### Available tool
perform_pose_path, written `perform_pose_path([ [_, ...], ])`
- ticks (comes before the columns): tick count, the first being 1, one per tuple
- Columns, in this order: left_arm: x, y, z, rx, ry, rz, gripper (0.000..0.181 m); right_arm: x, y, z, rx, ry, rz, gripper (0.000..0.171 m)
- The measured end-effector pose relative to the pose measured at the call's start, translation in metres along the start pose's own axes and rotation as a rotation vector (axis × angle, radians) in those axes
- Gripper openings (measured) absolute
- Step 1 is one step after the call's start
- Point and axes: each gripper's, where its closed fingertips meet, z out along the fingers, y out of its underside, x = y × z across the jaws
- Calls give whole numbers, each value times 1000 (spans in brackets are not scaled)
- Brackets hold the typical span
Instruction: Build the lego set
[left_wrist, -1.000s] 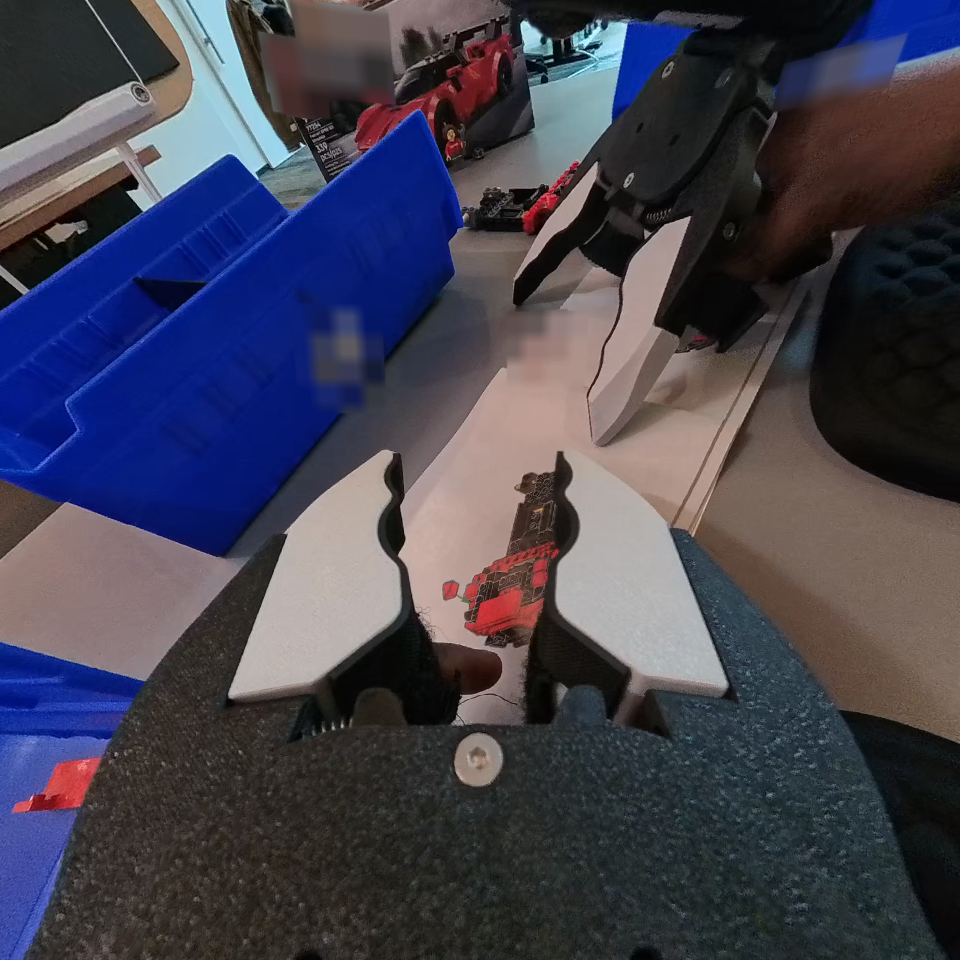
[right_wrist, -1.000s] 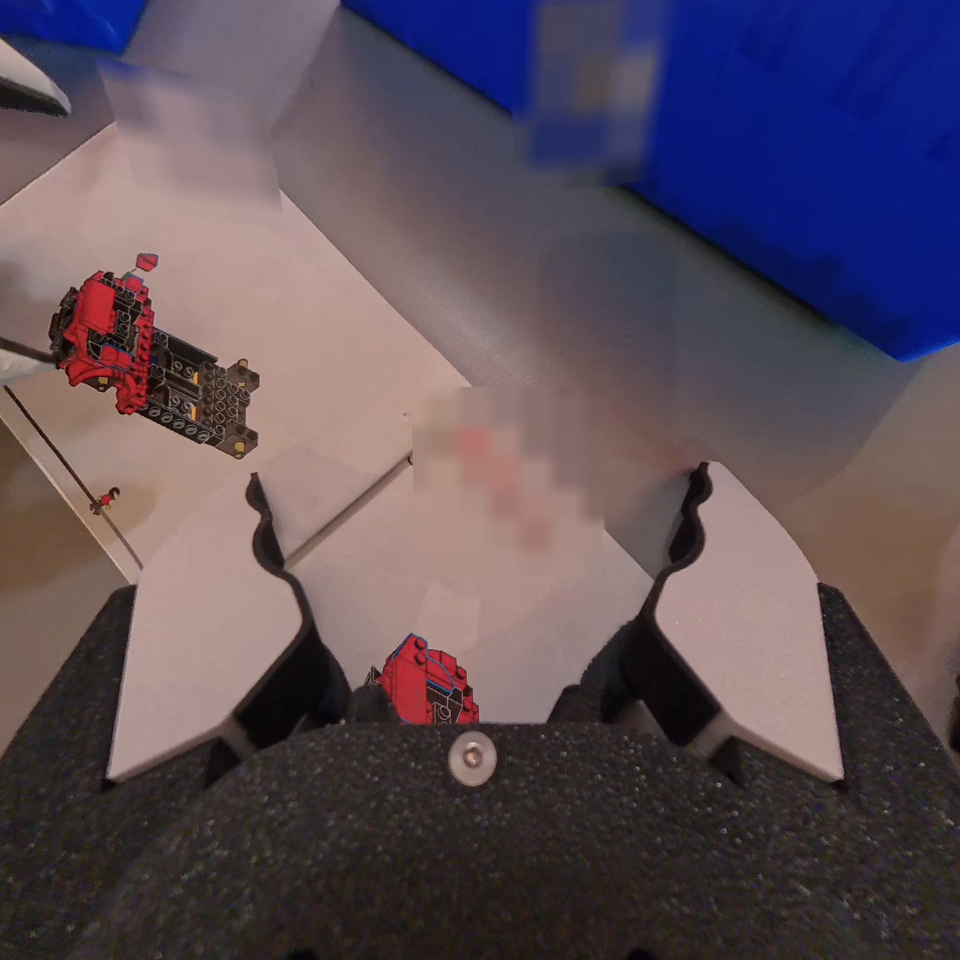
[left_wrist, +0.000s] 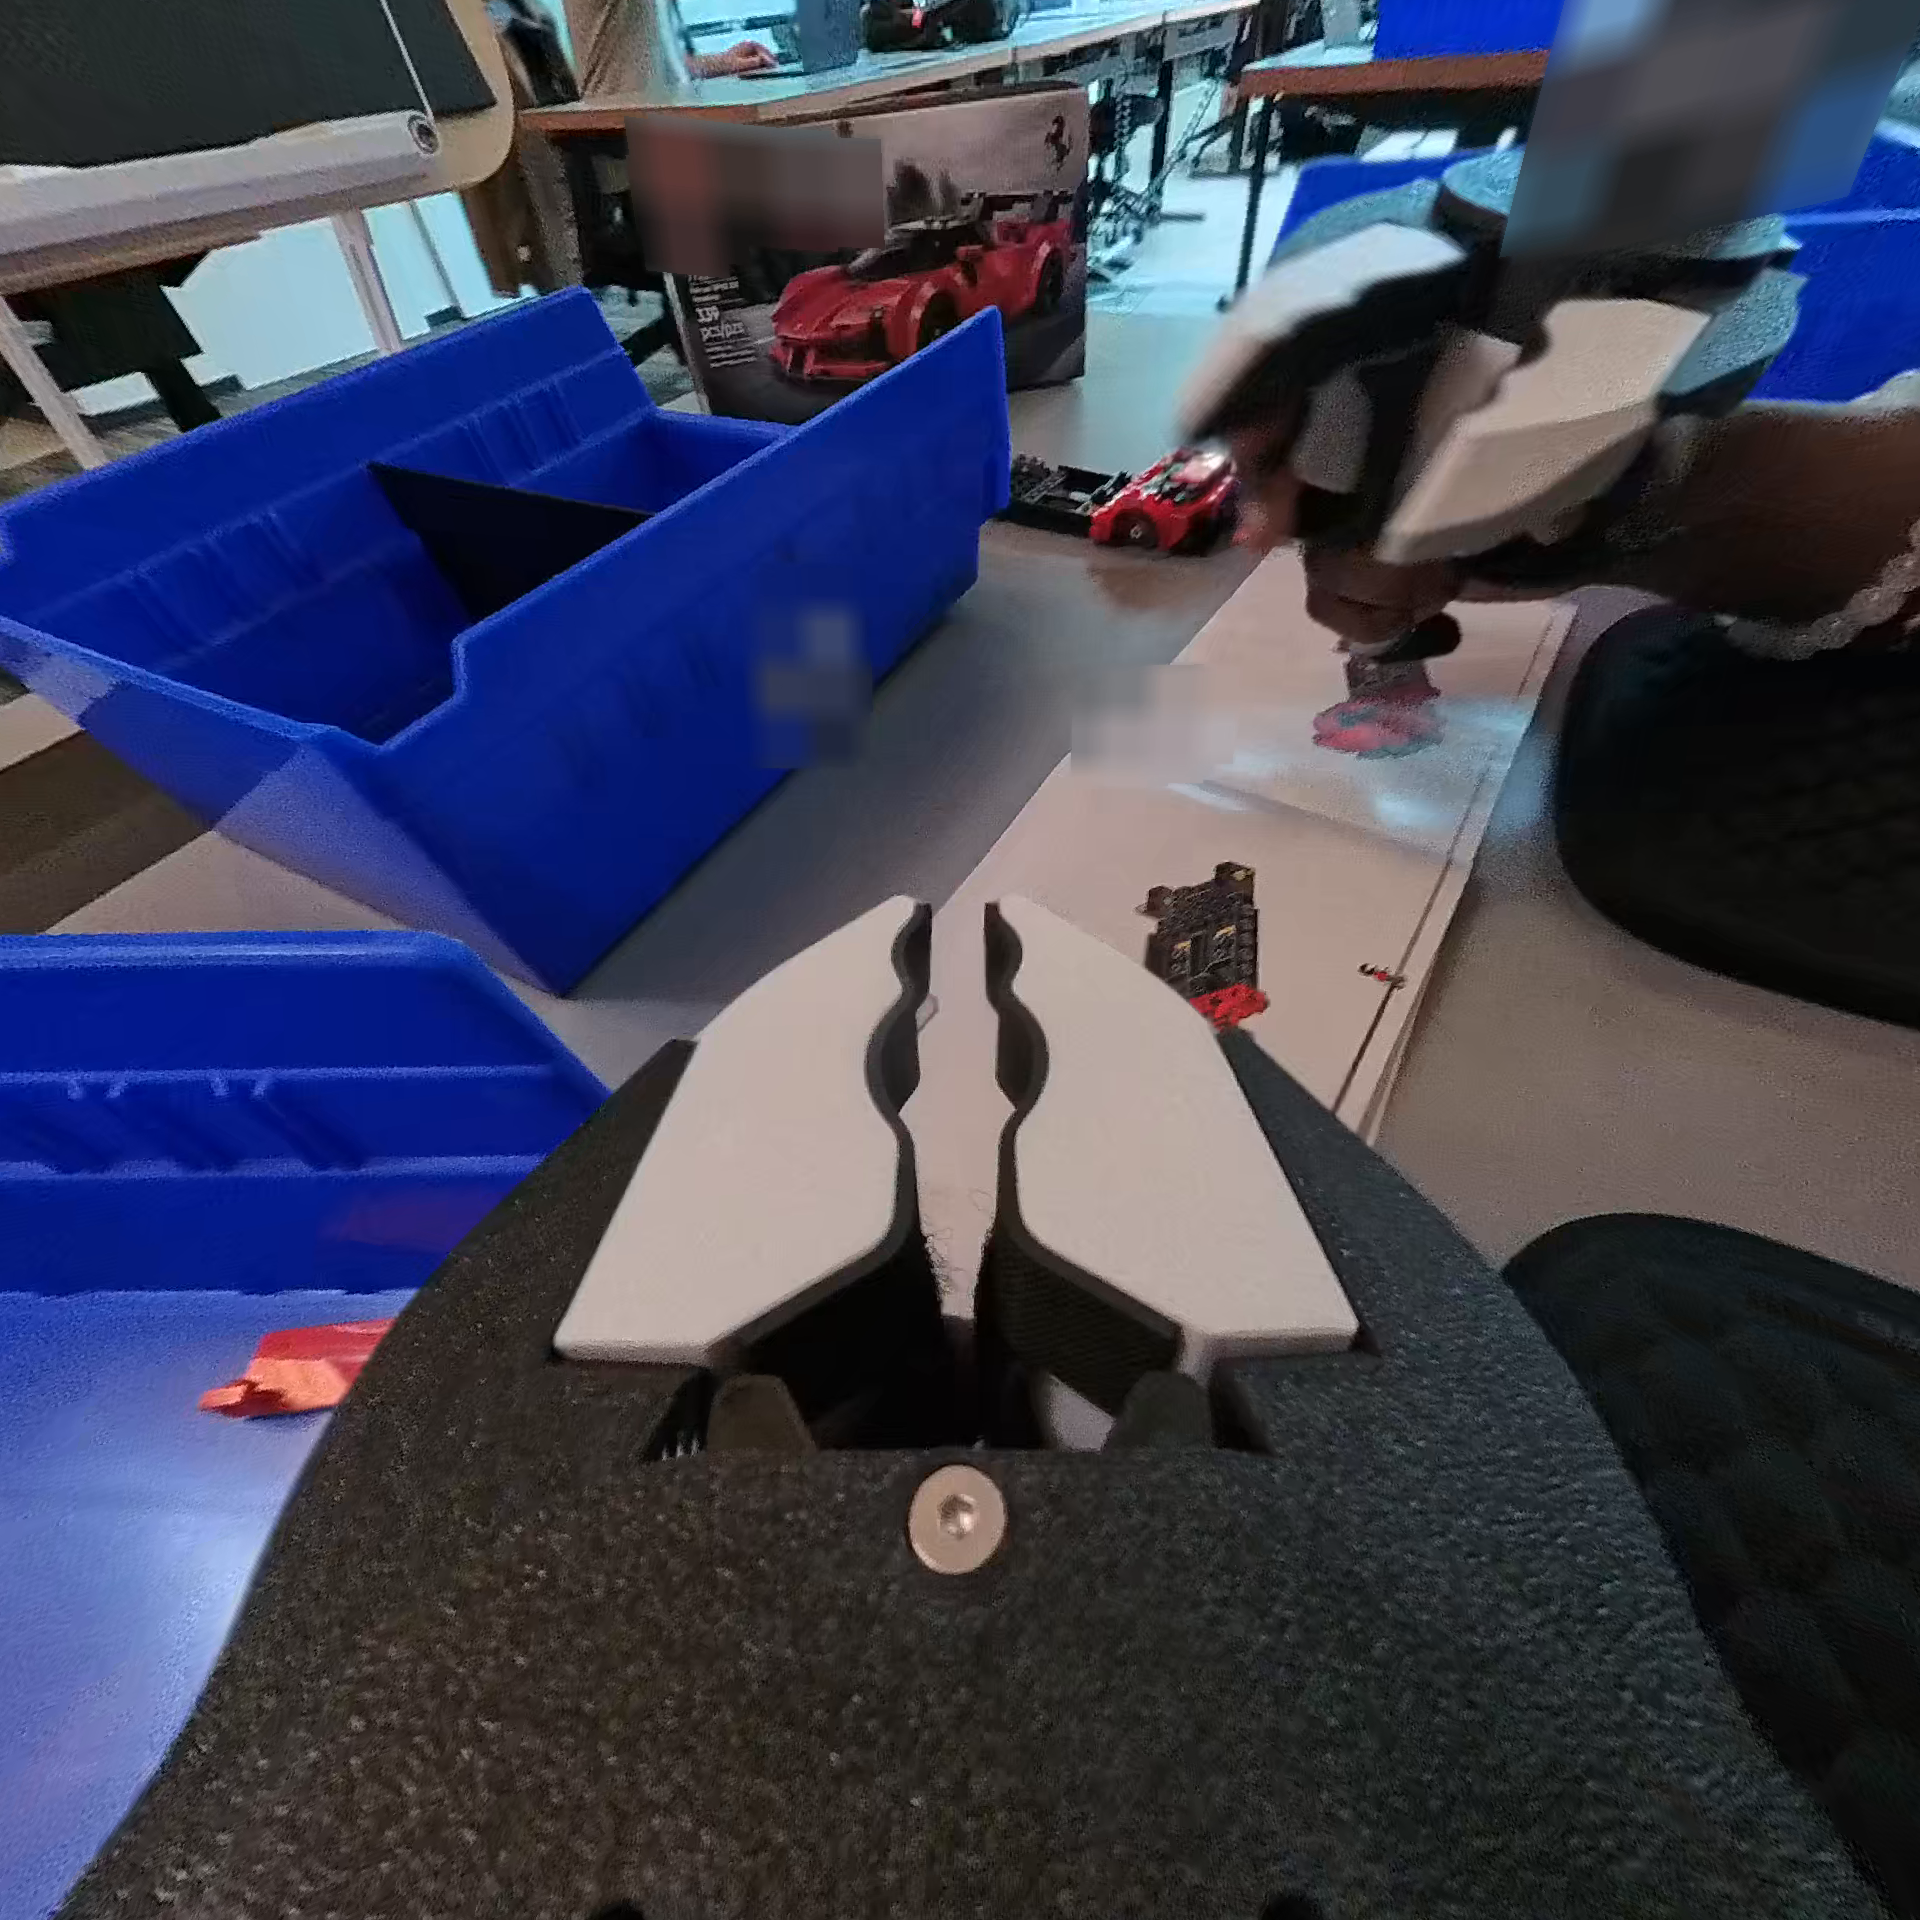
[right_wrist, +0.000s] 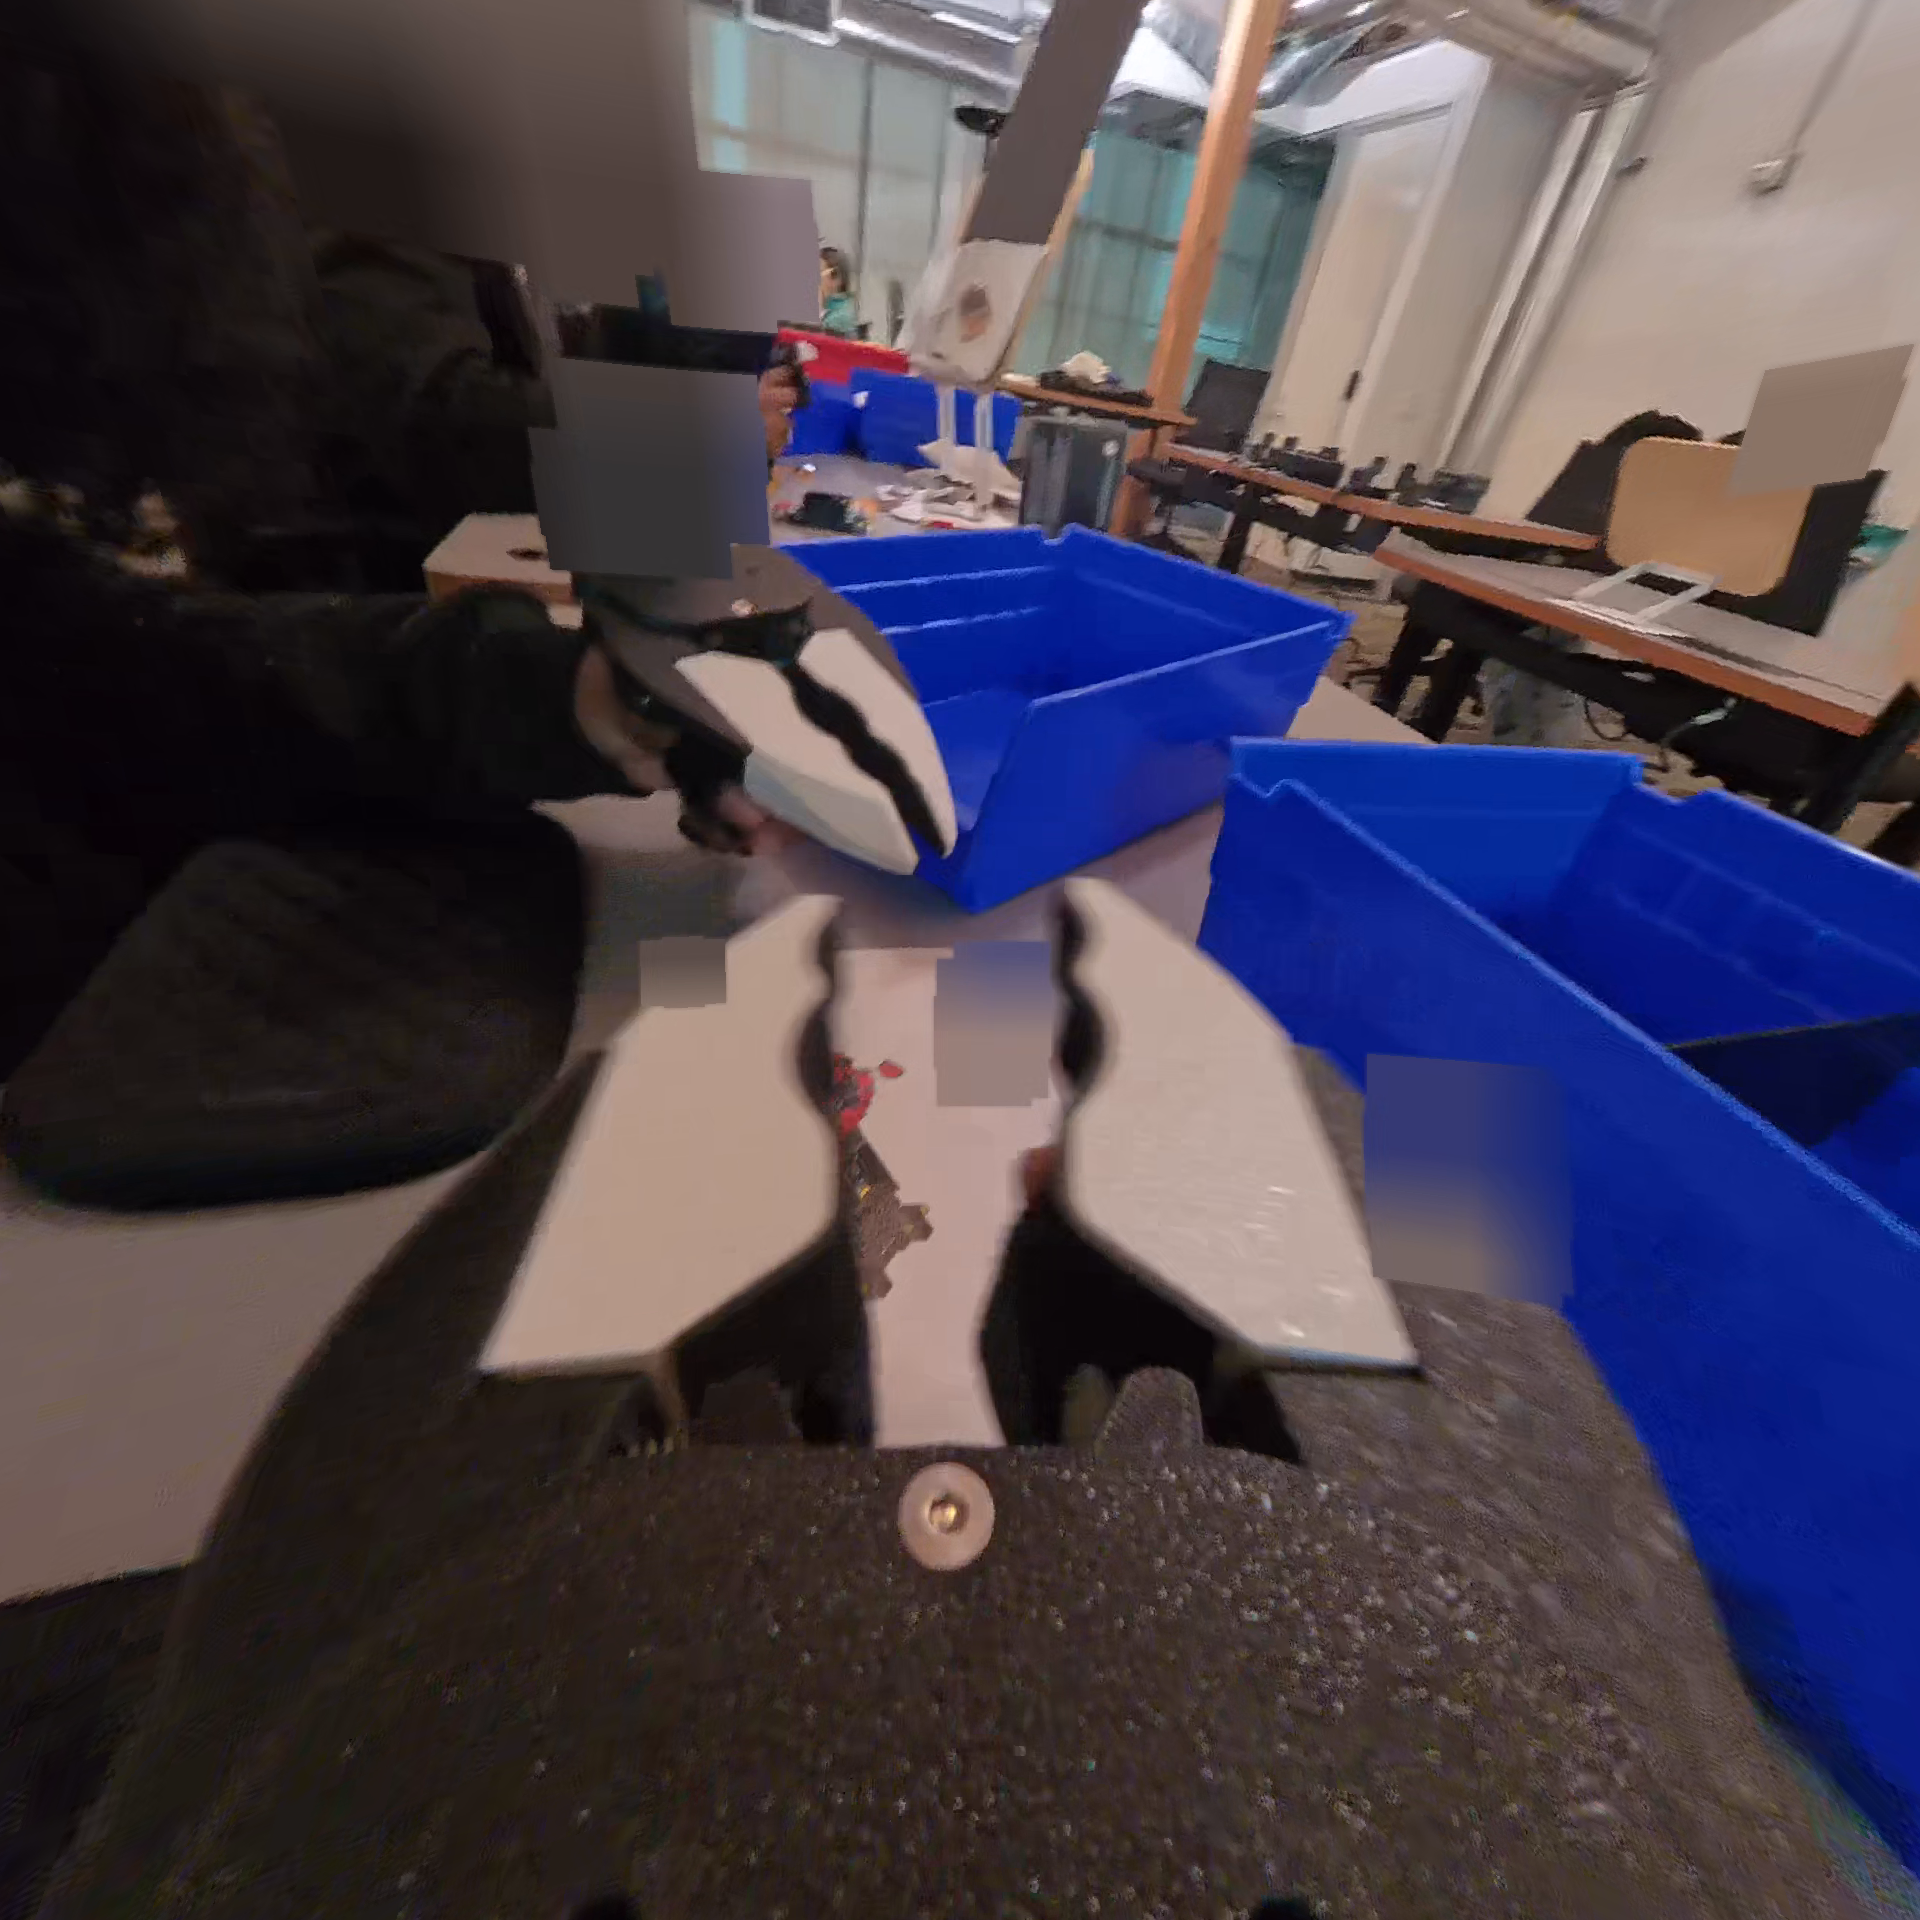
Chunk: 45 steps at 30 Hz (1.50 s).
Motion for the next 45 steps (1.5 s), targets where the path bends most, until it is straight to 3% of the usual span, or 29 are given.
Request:
perform_pose_path([
  [1, -2, 2, -2, -15, -12, 14, 9, 1, 7, 0, -18, 6, -7, 9],
  [2, -4, 4, -4, -39, -15, 24, 9, 4, 16, 0, -58, 25, -19, 0],
  [5, -7, 8, -11, -91, -9, 21, 6, -1, 47, 0, -228, -11, -61, 0],
  [9, -4, 19, -10, -144, 34, 4, 7, -27, 64, 3, -310, -188, 45, 2],
  [15, 2, 40, -1, -231, 72, -23, 7, -35, 87, 7, -472, -242, 36, 12],
  [27, -1, 47, 2, -250, 67, -74, 12, -35, 92, 8, -510, -242, 36, 18],
  [32, 0, 49, 3, -265, 62, -52, 14, -35, 111, 6, -637, -241, 41, 21],
  [36, 2, 50, 4, -274, 63, -40, 18, -35, 110, 5, -633, -243, 52, 21],
  [41, -6, 27, -12, -238, 5, 41, 23, -34, 110, 5, -633, -242, 51, 21],
  [45, -37, -15, -62, -116, -148, 56, 23, -34, 110, 6, -630, -236, 36, 21],
])
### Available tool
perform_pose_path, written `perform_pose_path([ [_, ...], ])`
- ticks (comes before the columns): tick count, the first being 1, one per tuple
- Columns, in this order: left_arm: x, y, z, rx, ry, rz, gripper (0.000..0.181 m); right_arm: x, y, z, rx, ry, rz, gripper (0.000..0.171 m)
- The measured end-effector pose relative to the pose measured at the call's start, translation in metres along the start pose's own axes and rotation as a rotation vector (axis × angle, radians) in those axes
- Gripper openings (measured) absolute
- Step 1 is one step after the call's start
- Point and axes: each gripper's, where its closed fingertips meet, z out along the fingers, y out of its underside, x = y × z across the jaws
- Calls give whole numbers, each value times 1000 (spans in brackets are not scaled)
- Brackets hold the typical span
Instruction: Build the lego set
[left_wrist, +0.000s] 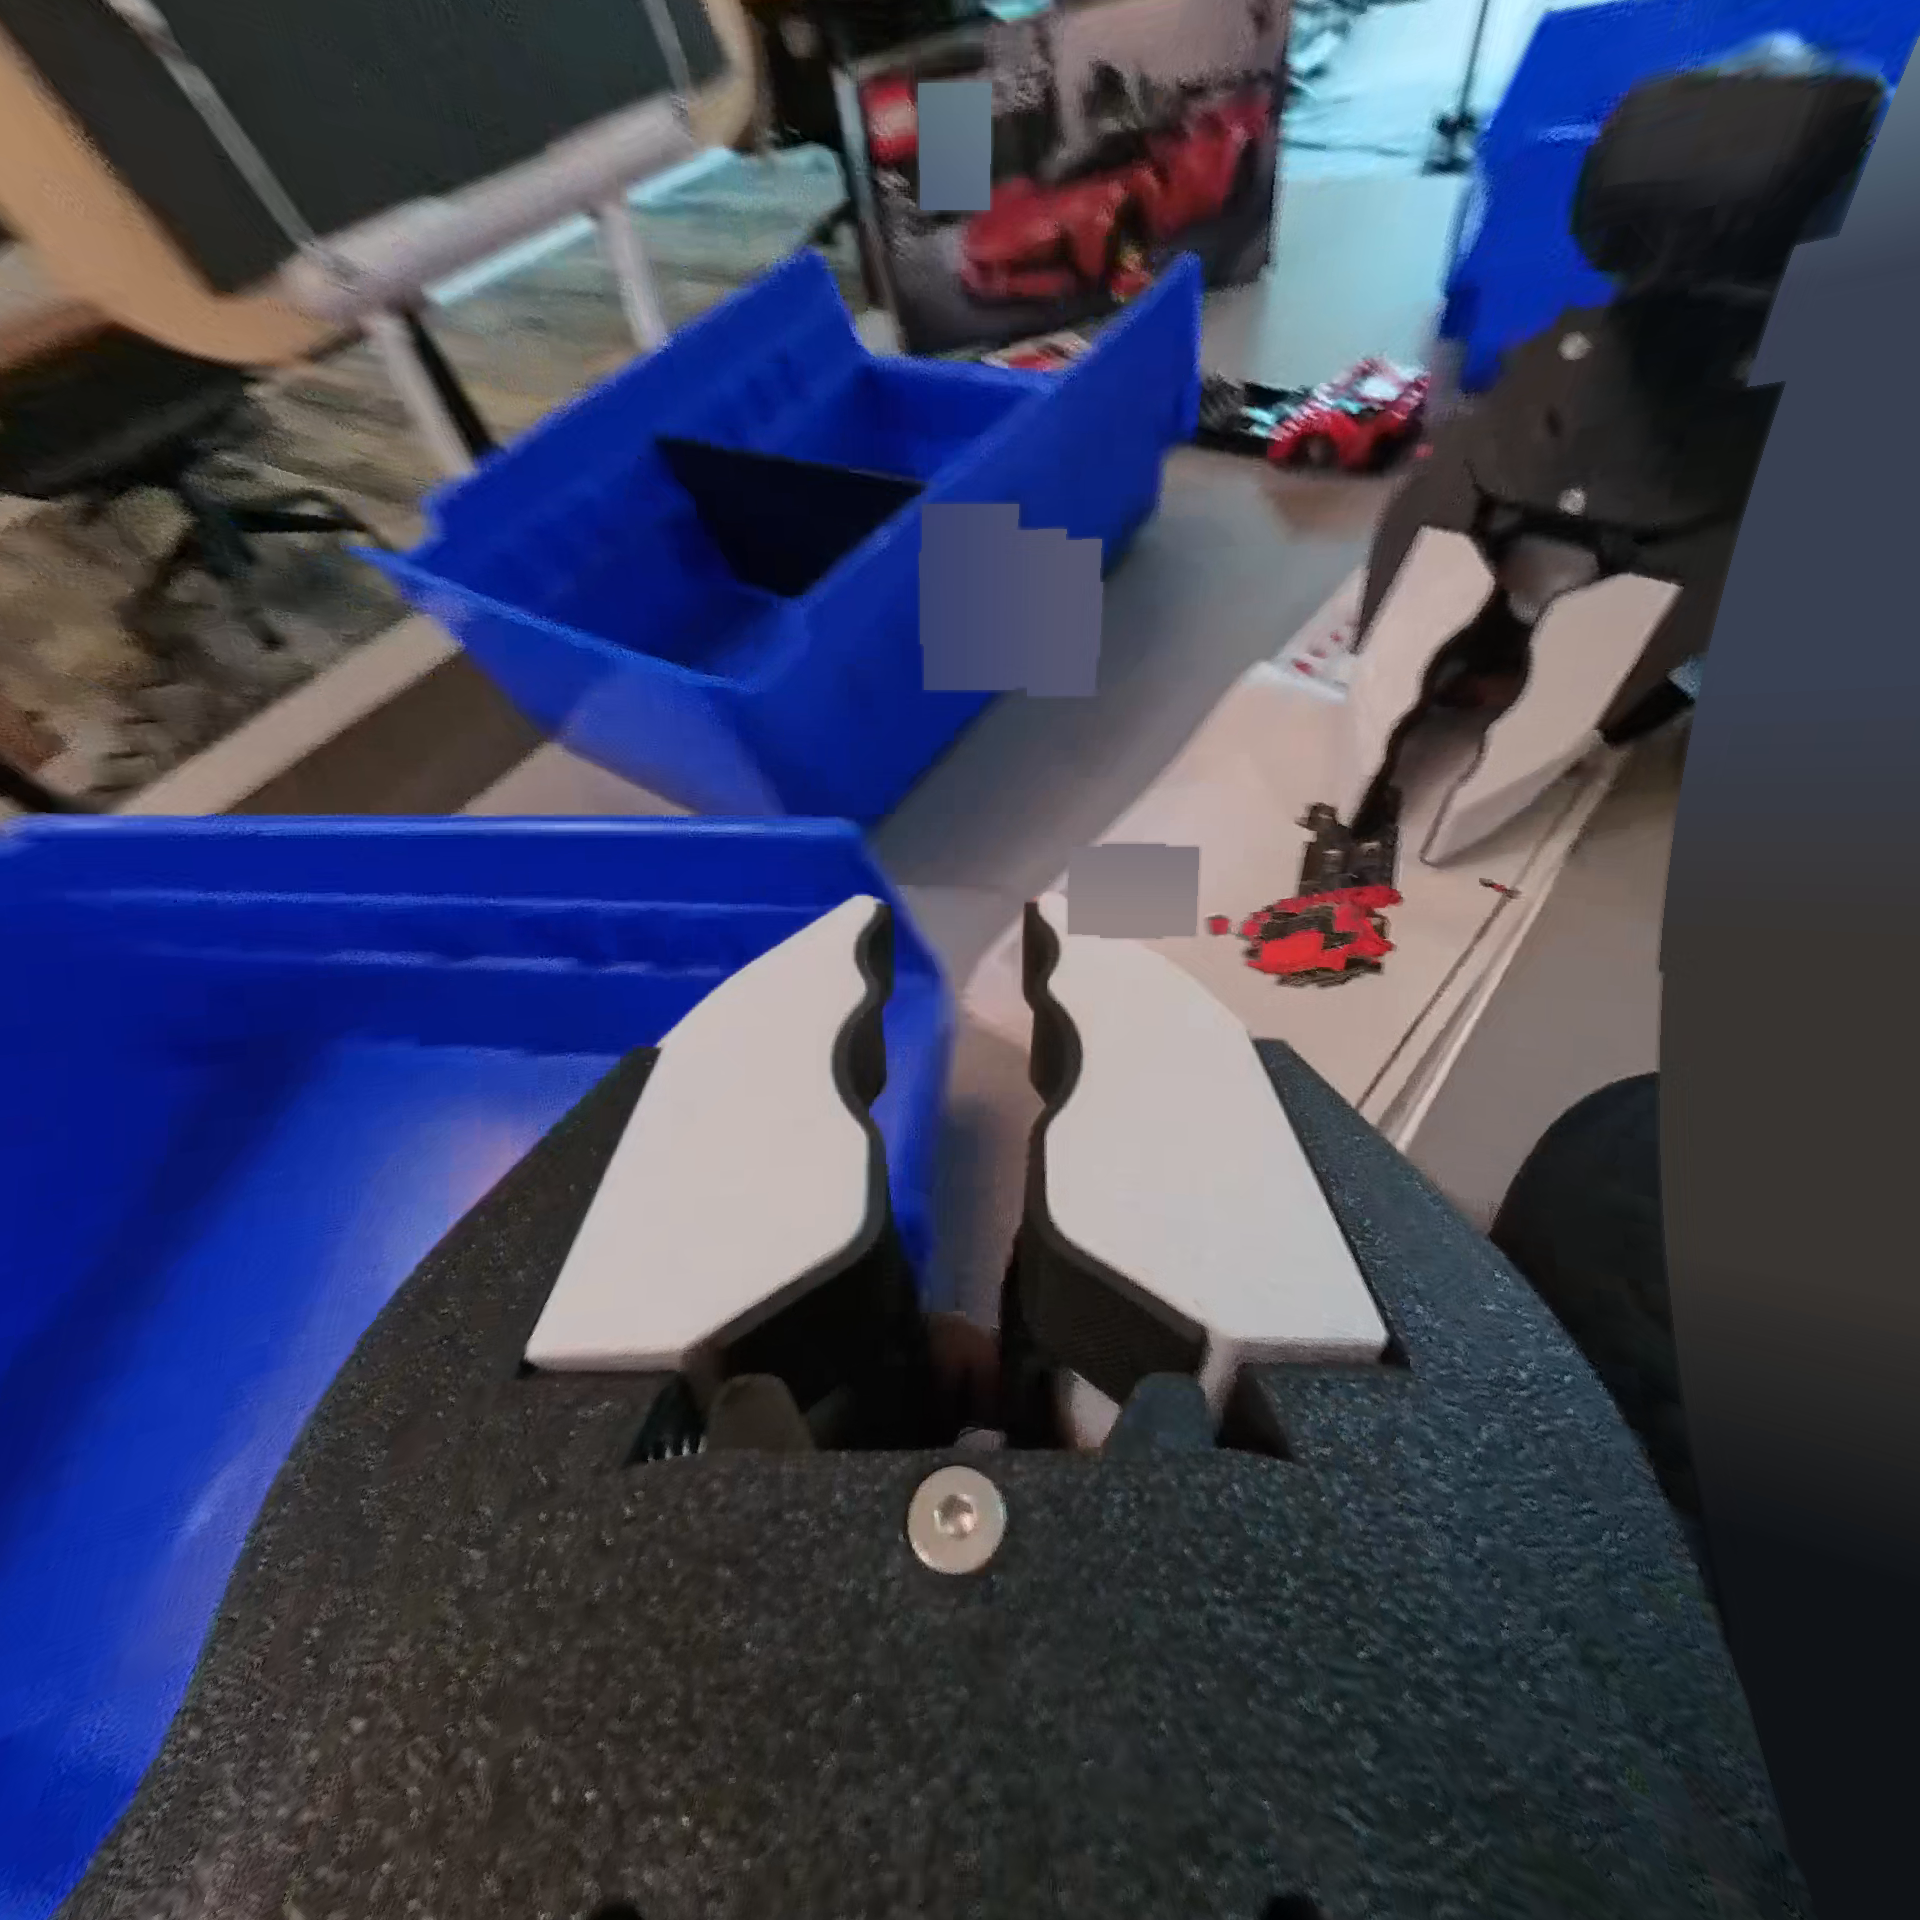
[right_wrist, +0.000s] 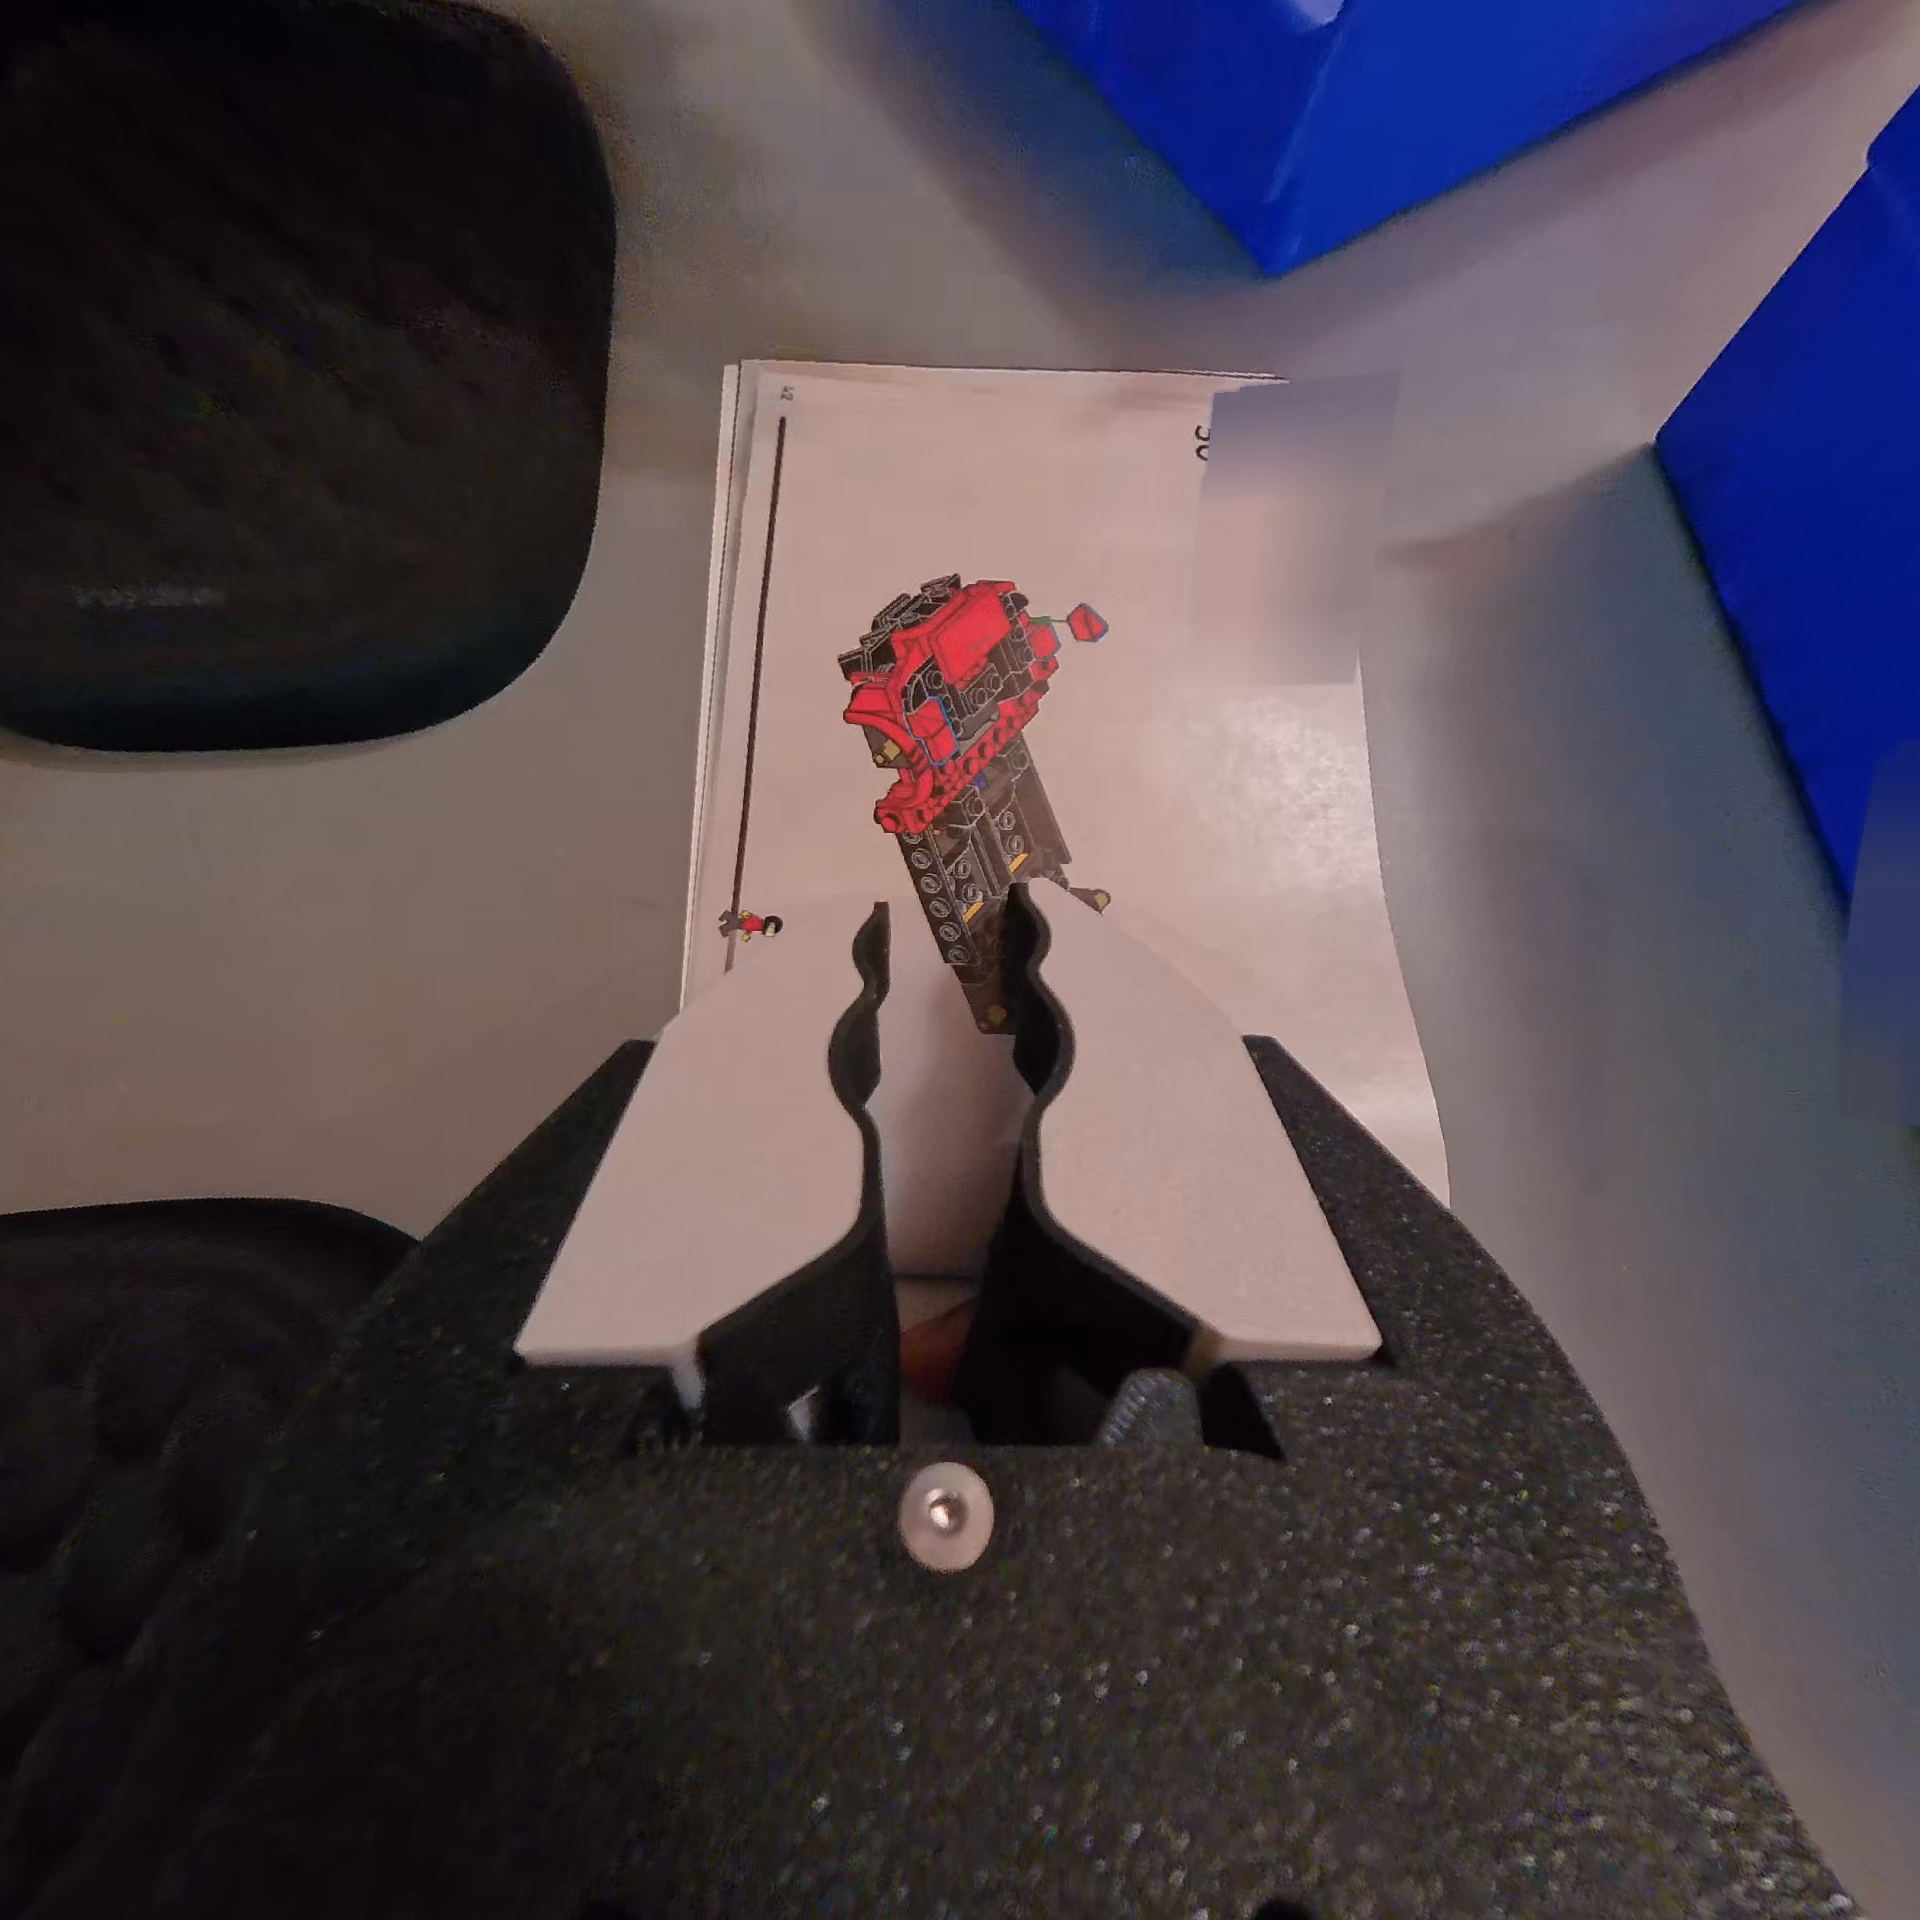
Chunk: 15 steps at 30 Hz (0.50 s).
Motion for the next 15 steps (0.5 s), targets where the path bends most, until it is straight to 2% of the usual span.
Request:
perform_pose_path([
  [5, -74, -5, -95, -37, -264, 49, 23, 1, 0, 0, 3, 21, -20, 22],
  [7, -95, -3, -122, -62, -278, 61, 19, 1, 0, 0, 3, 19, -15, 22],
  [9, -101, 14, -131, -162, -193, 89, 18, 1, 0, 0, 1, 12, -3, 23],
  [12, -100, 52, -127, -388, -46, 246, 17, 2, 0, 0, -2, 0, 19, 24],
  [15, -103, 68, -111, -458, 55, 332, 13, 3, 0, 1, -2, 1, 28, 25],
])
